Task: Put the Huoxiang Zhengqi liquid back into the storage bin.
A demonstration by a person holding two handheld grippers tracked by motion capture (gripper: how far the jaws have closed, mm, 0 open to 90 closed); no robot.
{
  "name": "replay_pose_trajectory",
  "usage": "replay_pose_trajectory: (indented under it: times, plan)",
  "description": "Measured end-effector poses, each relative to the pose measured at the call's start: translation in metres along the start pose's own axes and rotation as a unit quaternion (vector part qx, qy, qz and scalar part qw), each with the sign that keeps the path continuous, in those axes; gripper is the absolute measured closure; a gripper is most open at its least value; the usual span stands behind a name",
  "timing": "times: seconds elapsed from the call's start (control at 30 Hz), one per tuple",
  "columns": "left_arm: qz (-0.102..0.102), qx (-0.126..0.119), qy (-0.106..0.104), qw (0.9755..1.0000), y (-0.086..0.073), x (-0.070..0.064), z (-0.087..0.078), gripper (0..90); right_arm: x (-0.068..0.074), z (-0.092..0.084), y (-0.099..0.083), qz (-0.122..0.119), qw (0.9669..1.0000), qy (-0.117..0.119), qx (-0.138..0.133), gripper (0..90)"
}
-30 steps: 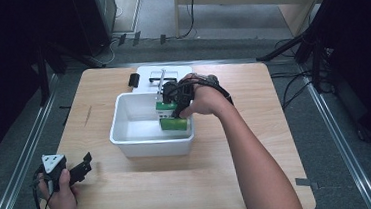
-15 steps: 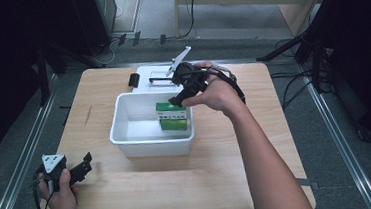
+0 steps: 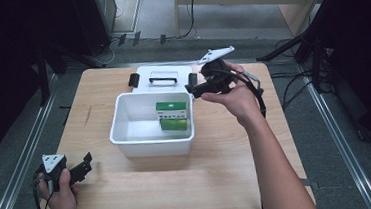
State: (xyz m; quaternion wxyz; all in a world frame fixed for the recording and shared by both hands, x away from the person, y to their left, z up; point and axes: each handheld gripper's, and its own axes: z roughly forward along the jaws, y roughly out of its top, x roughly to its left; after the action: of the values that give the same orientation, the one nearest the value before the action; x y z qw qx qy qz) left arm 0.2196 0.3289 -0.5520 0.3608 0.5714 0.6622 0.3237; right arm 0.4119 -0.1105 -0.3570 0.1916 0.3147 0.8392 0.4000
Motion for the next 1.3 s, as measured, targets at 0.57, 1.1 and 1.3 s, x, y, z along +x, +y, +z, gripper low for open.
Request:
replay_pose_trajectory:
  times: [0.57,1.1,1.3]
  plan:
    - [0.002,0.001,0.0,1.0,0.0,0.0,0.0,14.3,-0.043,-0.032,-0.091,0.098,0.987,-0.104,-0.073,20.9]
    - [0.005,0.0,0.002,1.0,0.0,-0.001,-0.001,14.3,-0.051,-0.054,-0.176,0.124,0.9776,-0.142,-0.094,19.8]
    - [0.006,-0.003,0.002,1.0,-0.001,-0.002,-0.001,14.3,-0.049,-0.063,-0.204,0.131,0.9732,-0.156,-0.106,19.2]
